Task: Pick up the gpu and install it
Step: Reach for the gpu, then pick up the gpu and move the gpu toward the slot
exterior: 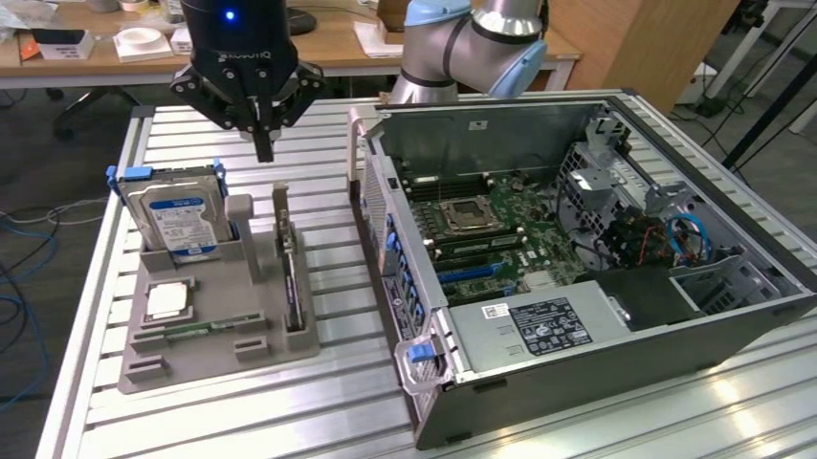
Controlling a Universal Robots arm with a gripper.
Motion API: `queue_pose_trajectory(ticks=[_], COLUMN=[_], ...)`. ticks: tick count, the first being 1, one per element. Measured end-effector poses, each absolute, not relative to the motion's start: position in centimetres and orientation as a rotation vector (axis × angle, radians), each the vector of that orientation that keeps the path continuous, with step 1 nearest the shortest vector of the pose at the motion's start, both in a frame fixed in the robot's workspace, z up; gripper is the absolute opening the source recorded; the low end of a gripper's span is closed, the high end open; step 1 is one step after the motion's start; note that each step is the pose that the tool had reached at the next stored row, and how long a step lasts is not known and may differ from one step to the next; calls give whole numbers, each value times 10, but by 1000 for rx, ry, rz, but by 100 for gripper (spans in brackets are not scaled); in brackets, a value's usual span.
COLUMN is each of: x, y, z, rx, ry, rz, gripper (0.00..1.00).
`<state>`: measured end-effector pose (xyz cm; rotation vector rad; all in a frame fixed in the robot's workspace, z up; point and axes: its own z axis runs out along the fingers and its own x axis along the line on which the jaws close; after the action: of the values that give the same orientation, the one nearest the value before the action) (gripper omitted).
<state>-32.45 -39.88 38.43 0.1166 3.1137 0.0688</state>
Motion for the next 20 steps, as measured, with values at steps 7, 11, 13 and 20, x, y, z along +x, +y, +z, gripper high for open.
queue_pose_trajectory(ticks=[7,11,13,20], x=[-326,-327,-327,-328], y=[-399,-399,-399,-399], z=[384,384,384,384], rx=[117,117,117,117], ry=[3114,3114,3114,3114], rz=[69,69,69,69], gripper=[11,11,11,11])
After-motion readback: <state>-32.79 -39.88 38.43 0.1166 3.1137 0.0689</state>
